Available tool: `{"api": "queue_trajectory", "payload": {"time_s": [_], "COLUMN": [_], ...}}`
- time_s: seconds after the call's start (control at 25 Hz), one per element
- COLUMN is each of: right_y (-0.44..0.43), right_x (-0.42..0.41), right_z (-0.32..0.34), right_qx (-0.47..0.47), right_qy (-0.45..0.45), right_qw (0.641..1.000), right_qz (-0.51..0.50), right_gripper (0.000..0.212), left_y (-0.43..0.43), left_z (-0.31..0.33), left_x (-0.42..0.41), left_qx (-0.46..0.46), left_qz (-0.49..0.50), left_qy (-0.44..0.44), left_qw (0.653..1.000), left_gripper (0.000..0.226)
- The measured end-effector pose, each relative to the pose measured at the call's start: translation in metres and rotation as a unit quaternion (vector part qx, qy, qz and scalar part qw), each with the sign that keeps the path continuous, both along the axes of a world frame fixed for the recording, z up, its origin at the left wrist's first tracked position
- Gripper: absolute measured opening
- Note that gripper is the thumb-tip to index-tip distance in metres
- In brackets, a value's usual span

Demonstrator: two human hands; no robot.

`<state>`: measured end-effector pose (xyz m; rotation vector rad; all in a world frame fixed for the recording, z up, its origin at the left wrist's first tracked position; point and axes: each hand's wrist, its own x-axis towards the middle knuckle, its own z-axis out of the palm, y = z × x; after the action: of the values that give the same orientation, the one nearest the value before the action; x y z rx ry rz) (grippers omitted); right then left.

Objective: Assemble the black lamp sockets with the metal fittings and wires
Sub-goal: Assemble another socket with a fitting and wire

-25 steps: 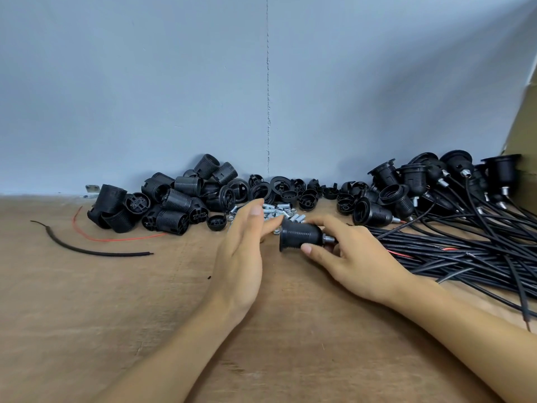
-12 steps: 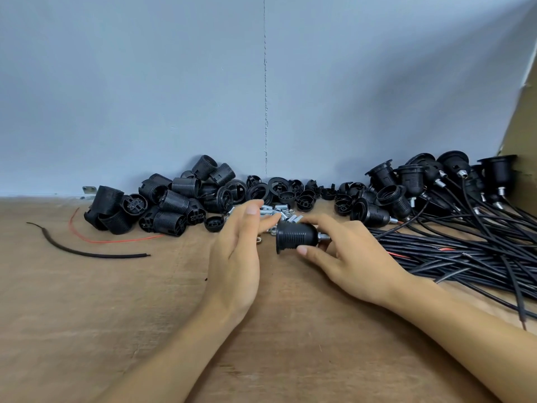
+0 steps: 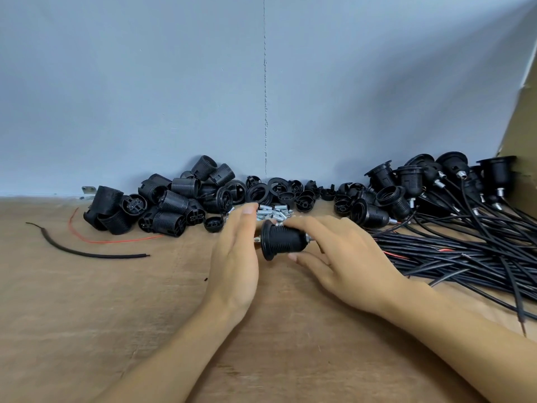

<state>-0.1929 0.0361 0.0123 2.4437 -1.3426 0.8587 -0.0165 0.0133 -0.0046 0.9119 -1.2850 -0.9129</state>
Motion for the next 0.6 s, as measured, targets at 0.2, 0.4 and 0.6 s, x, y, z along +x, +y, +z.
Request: {"api": "queue_trajectory", "payload": {"time_s": [0.2,0.4,0.6], "right_y": [-0.005,-0.006,-0.006], "right_x": [-0.005,-0.002,0.005], "right_z": [0.005,0.012,0.007], "right_qx": [-0.028,-0.148,-0.182], "right_qy": [0.054,0.063,0.093], "right_qw": [0.995,0.98,0.97], "right_qz": [-0.082,-0.12,-0.133], "right_gripper": [0.043,0.034,0.028], "left_y": [0.003,0.003,0.004], "left_z": [0.003,0.0,-0.003], "left_x": [0.004,-0.004,-0.002], "left_qx": [-0.029,-0.034,-0.086], "left_qz": [-0.003,0.034,-0.008], "left_qy": [0.022,0.009,-0.014], "left_qw": [0.999,0.999,0.996], "left_gripper": [0.048,0.035,0.042]}}
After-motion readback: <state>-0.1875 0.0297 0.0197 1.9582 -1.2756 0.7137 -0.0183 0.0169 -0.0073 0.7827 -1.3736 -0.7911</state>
